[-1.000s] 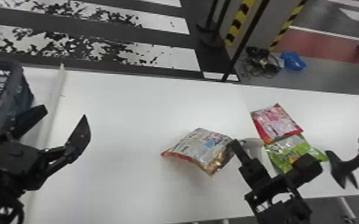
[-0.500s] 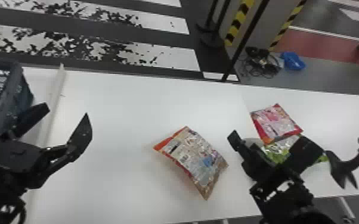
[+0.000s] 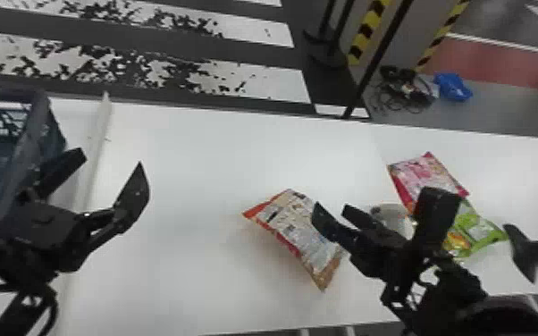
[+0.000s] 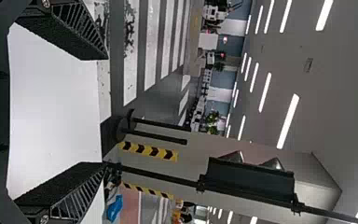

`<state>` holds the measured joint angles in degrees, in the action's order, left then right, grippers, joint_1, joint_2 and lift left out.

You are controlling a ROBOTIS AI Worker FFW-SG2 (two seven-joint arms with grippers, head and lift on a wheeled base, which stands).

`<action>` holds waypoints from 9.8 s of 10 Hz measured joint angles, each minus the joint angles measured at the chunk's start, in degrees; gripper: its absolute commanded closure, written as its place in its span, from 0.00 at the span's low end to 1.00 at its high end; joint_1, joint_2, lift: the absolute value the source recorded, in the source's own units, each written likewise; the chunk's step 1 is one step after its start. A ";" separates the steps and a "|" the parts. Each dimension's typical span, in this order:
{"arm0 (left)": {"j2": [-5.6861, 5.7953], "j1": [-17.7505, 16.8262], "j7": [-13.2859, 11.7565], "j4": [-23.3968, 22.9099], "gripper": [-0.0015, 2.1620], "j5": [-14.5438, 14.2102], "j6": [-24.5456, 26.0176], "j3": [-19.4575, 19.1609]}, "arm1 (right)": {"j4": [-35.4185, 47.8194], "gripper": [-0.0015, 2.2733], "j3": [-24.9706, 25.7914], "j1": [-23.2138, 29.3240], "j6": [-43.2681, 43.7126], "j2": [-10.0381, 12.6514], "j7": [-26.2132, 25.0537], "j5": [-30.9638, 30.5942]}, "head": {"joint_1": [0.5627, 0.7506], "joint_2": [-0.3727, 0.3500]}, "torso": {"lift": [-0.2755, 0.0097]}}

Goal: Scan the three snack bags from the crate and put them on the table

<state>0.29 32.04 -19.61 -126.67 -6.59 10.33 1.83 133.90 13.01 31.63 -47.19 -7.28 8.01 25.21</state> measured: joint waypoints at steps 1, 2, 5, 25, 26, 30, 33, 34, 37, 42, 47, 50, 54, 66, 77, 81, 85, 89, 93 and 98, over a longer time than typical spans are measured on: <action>-0.02 0.15 0.02 0.00 0.03 0.00 0.00 -0.11 | 1.04 0.90 -1.91 0.13 -4.65 -0.01 1.52 -0.86 | 0.70 0.34 | 0.64; -0.03 0.41 -0.05 -0.01 0.03 -0.02 -0.37 -0.28 | 1.41 0.98 -3.56 -0.27 -8.85 -0.03 3.37 -1.93 | 0.70 0.37 | 0.64; -0.02 1.16 -0.16 -0.03 0.03 -0.32 -1.79 -0.26 | -1.30 0.99 -10.78 -3.41 -11.29 -0.64 5.77 -8.19 | 0.70 0.47 | 0.64; 1.90 3.18 -2.36 0.83 0.03 -3.81 -5.31 -3.41 | -31.30 0.99 -24.32 -27.55 -0.81 1.60 -11.81 -18.96 | 0.70 0.52 | 0.64; 1.90 3.16 -2.36 1.04 0.03 -3.85 -5.49 -3.41 | -24.64 0.99 -22.53 -23.71 -1.27 1.22 -11.43 -16.77 | 0.70 0.52 | 0.64; 1.53 2.04 -1.66 1.21 0.03 -3.78 -5.63 -2.46 | -6.02 0.99 -9.32 -11.14 -1.70 -1.56 -9.74 -8.57 | 0.70 0.37 | 0.64; 1.34 1.39 -0.10 1.35 0.03 -3.50 -5.16 -1.46 | -7.20 0.99 -5.15 -3.57 8.86 -1.53 -8.07 -7.23 | 0.70 0.28 | 0.64; 1.26 1.33 0.98 1.30 0.03 -3.32 -5.14 -0.87 | -8.36 0.99 -5.30 -2.21 11.71 -1.26 -7.97 -6.88 | 0.70 0.28 | 0.64; 1.02 1.29 5.79 1.24 0.03 -2.70 -5.49 1.43 | -12.71 0.99 -8.47 -0.97 18.40 -0.36 -7.92 -6.91 | 0.70 0.30 | 0.64; 0.85 2.94 9.88 0.69 0.03 0.18 -8.52 3.77 | -22.94 0.99 -9.81 -2.24 28.80 -0.22 -6.12 -7.80 | 0.70 0.30 | 0.64; 0.98 4.43 10.55 0.37 0.03 -0.65 -10.69 2.61 | -33.39 0.99 -11.46 -5.01 35.40 -0.44 -6.00 -9.78 | 0.70 0.31 | 0.64; 1.03 4.52 9.83 0.34 0.03 -1.54 -10.72 2.09 | -31.15 0.90 -11.15 -4.23 34.73 -0.19 -7.27 -9.07 | 0.70 0.31 | 0.64; 1.00 4.21 9.24 0.32 0.03 -2.11 -10.74 1.75 | -14.10 0.01 -4.81 0.87 25.34 0.70 -7.84 -4.73 | 0.70 0.27 | 0.64; 1.07 4.31 7.23 2.22 0.03 -3.87 -13.87 0.39 | -36.28 0.12 10.47 -7.90 20.88 -7.38 5.60 -5.04 | 0.70 0.03 | 0.64; 1.05 3.12 6.87 3.42 0.03 -4.04 -13.42 0.55 | -22.05 0.99 12.07 -3.51 11.82 -4.96 5.59 -2.15 | 0.70 0.03 | 0.64; 0.94 2.87 6.87 3.44 0.03 -3.96 -13.36 0.80 | -6.50 0.99 8.45 0.70 2.25 -0.70 3.67 -1.38 | 0.70 0.15 | 0.64; 1.01 2.95 6.87 3.40 0.03 -3.99 -13.43 0.80 | -3.27 0.99 1.44 0.68 0.45 0.16 0.52 -3.92 | 0.70 0.27 | 0.64; 0.98 2.29 6.78 4.16 0.03 -4.07 -13.36 0.64 | -7.00 0.99 -3.91 0.36 1.73 0.08 0.28 -7.26 | 0.70 0.34 | 0.64; 0.94 2.04 6.70 4.53 0.03 -4.04 -13.36 0.71 | -8.80 0.99 -5.22 0.47 2.57 -0.10 0.28 -8.04 | 0.70 0.35 | 0.64; 0.94 2.00 6.61 4.58 0.03 -4.04 -13.36 0.81 | -7.04 0.99 -3.97 0.26 1.91 -0.10 -0.02 -6.81 | 0.70 0.35 | 0.64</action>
<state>1.23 34.04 -13.01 -122.09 -10.64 -3.03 2.64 126.86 9.03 31.89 -45.28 -7.38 7.99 18.40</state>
